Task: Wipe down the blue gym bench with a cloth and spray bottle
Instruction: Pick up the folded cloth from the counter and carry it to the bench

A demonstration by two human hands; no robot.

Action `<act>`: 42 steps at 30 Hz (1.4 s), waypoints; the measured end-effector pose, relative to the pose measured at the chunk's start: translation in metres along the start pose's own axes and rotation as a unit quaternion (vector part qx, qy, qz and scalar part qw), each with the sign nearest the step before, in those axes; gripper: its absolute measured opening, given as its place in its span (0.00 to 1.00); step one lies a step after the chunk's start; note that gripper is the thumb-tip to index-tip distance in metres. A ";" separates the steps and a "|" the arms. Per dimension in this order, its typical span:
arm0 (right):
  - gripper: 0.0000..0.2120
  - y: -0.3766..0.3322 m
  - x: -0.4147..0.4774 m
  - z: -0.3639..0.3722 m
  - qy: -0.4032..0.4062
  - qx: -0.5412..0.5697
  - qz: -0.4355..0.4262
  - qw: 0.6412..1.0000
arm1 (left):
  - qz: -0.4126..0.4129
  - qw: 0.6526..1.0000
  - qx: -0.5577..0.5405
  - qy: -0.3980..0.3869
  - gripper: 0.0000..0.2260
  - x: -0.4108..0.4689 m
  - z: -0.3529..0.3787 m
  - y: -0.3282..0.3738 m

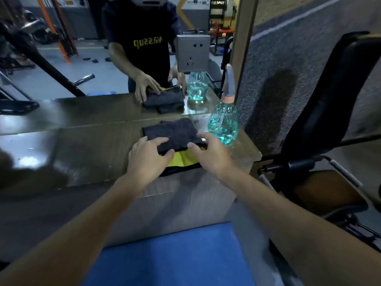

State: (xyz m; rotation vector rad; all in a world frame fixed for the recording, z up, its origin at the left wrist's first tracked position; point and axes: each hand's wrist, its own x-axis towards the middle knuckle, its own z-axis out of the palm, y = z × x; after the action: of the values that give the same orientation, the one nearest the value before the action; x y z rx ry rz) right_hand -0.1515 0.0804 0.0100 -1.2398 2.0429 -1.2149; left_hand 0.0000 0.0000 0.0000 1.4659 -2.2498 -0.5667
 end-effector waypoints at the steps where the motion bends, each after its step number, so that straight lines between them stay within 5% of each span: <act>1: 0.26 -0.003 0.003 0.002 0.002 0.003 0.010 1.000 | 0.001 1.000 -0.021 0.001 0.23 -0.001 0.000 0.000; 8: 0.23 -0.025 -0.002 0.015 0.033 -0.052 -0.010 0.998 | 0.017 0.995 -0.102 0.010 0.21 -0.013 -0.007 0.000; 13: 0.14 -0.021 -0.035 0.010 0.052 0.011 -0.098 0.994 | -0.029 0.965 -0.252 0.060 0.08 -0.041 -0.012 0.009; 18: 0.14 0.002 -0.083 -0.023 0.066 0.092 -0.101 0.988 | -0.188 0.851 -0.485 0.076 0.18 -0.087 0.011 0.016; 22: 0.17 0.043 -0.114 -0.049 0.057 0.113 -0.101 0.987 | -0.284 0.716 -0.637 -0.021 0.12 -0.123 0.042 0.036; 24: 0.18 0.068 -0.126 -0.061 0.046 0.118 -0.110 0.986 | -0.286 0.699 -0.650 -0.086 0.14 -0.142 0.066 0.044; 31: 0.22 0.185 -0.164 -0.051 0.031 0.096 -0.092 0.991 | -0.219 0.723 -0.637 -0.153 0.14 -0.187 0.180 0.024; 38: 0.17 0.369 -0.187 0.046 0.061 0.062 0.022 0.996 | -0.215 0.777 -0.556 -0.203 0.11 -0.186 0.356 -0.089; 40: 0.10 0.432 -0.191 0.079 0.011 -0.063 0.073 0.995 | -0.190 0.833 -0.462 -0.238 0.11 -0.189 0.406 -0.125; 42: 0.11 0.478 -0.196 0.103 -0.081 -0.290 0.124 0.945 | -0.113 0.921 -0.289 -0.234 0.14 -0.188 0.448 -0.161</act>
State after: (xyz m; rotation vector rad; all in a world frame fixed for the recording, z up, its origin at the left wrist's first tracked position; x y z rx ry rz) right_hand -0.2023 0.3028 -0.4646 -1.2182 2.4236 -0.3831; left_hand -0.0439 0.1673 -0.4821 1.3680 -1.9533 -1.6450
